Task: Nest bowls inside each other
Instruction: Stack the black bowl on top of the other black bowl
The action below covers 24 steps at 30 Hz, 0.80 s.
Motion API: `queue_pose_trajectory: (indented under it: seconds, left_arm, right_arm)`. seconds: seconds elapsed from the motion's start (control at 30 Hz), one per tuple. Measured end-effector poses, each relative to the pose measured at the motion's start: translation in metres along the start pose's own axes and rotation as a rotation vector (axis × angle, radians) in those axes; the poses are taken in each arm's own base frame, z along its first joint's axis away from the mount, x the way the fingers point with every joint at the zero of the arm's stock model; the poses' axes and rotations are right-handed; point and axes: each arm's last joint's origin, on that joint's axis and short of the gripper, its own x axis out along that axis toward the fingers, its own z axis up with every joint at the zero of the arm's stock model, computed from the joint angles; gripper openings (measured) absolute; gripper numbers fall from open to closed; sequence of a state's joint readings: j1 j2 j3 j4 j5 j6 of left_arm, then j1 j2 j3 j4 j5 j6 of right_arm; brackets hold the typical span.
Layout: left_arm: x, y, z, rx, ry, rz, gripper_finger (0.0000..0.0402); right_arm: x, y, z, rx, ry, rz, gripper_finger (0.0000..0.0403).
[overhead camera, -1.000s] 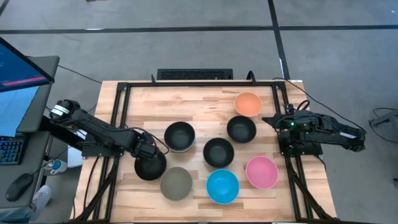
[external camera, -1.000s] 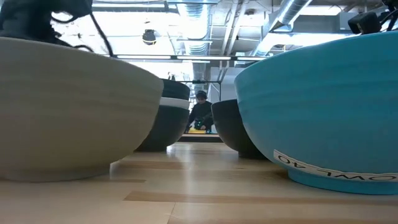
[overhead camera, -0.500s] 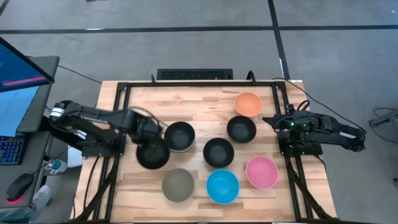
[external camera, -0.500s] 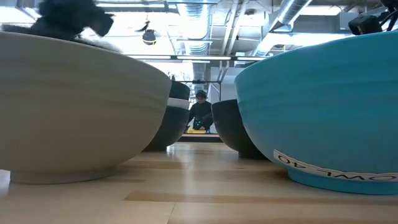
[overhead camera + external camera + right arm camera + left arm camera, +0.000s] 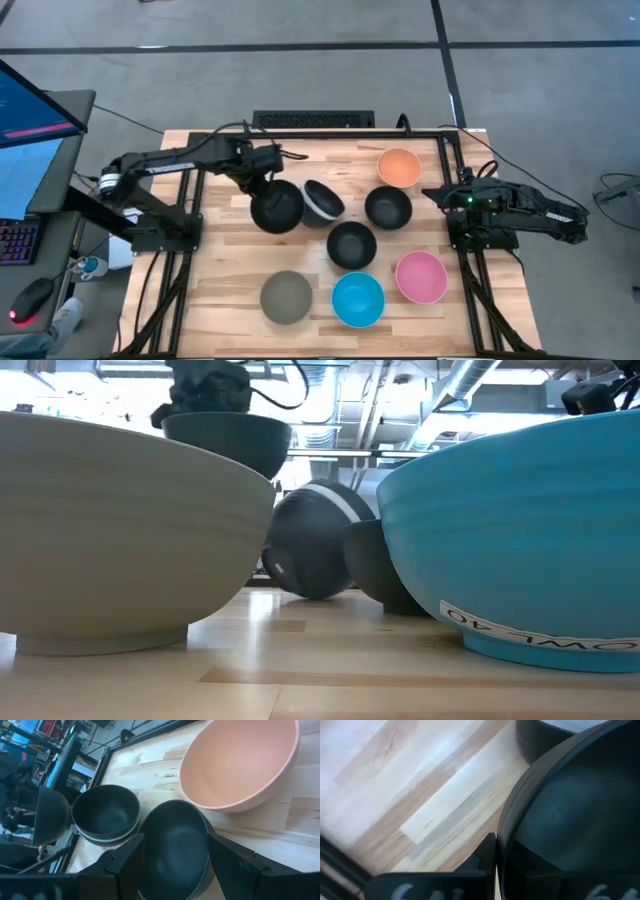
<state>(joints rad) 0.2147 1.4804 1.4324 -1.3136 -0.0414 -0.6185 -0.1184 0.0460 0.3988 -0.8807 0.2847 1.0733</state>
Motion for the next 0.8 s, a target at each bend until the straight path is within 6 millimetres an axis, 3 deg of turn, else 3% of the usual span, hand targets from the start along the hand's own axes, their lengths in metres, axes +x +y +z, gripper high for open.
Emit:
queue_pose_trajectory:
  seconds: [0.23,0.8]
  left_arm:
    - [0.017,-0.006,0.015,0.048,0.052,0.007,0.0000]
    - [0.001,0.003,-0.001,0.051,0.101,0.038,0.0000]
  right_arm:
    - [0.000,0.000,0.000,-0.003,0.004,0.001,0.0240]
    - [0.000,0.000,0.000,-0.002,-0.001,-0.002,0.0240]
